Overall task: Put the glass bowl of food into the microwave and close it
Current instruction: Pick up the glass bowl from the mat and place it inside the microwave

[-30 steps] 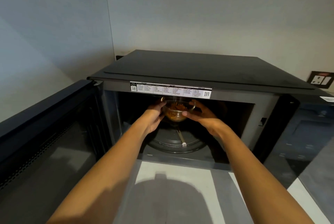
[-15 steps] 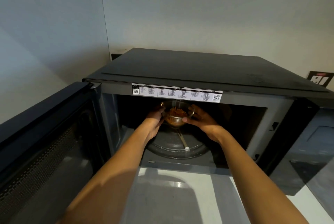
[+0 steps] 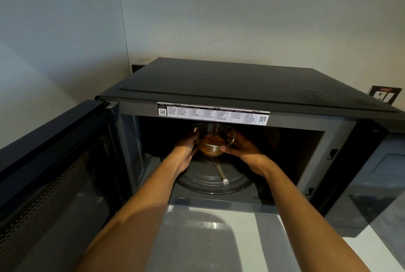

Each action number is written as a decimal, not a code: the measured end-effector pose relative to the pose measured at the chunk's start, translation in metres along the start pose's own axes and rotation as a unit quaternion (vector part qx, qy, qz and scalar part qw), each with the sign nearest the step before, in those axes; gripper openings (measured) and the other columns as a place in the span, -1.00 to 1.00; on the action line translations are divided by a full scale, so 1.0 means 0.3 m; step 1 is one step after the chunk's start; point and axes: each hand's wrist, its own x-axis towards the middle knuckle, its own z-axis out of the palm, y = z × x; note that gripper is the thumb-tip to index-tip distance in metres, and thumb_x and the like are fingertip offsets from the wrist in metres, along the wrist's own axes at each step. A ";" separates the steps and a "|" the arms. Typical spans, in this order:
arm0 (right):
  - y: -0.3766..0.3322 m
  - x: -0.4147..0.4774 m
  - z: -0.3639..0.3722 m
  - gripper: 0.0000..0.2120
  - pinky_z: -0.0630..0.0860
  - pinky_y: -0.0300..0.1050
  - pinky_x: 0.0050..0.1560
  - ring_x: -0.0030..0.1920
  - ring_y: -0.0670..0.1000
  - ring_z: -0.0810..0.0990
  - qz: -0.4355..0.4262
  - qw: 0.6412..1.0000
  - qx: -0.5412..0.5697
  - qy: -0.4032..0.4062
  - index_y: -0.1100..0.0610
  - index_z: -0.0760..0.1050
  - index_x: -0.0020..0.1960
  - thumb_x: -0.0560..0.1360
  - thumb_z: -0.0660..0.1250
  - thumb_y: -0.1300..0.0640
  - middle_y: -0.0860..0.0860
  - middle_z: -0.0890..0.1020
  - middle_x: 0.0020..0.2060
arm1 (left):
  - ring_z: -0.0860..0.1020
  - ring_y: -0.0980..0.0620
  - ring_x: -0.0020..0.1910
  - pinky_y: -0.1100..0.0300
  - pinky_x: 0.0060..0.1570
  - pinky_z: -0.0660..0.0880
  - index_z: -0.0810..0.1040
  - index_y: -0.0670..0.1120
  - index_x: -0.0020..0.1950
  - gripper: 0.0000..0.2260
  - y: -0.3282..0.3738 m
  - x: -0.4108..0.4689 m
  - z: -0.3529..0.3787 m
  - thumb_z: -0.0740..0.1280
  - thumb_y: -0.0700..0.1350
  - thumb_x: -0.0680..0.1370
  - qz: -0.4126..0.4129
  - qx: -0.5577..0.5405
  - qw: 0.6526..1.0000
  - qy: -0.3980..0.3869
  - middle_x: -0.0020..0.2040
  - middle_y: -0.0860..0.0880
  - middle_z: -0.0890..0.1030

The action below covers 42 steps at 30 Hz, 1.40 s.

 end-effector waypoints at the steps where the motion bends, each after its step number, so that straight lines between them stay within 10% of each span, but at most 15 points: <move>1: 0.000 0.001 0.001 -0.38 0.35 -0.10 0.29 0.28 0.01 0.42 0.000 1.000 0.000 -0.001 0.04 0.29 0.38 0.40 0.43 0.26 -0.02 0.49 0.22 | 0.40 -0.11 0.39 0.06 0.38 0.34 0.37 -0.16 0.41 -0.66 0.000 0.000 0.000 0.15 -0.22 0.63 0.001 -0.001 1.000 0.002 0.39 -0.19 0.45; 42: -0.036 -0.051 0.023 -0.31 0.40 -0.24 0.19 0.25 -0.04 0.44 -0.005 1.000 -0.016 -0.013 0.09 0.20 0.45 0.41 0.40 0.33 0.09 0.46 0.32 | 0.45 -0.14 0.33 0.08 0.19 0.43 0.40 -0.20 0.38 -0.67 -0.006 0.007 0.007 0.17 -0.20 0.62 0.045 0.057 0.997 0.041 0.36 -0.22 0.47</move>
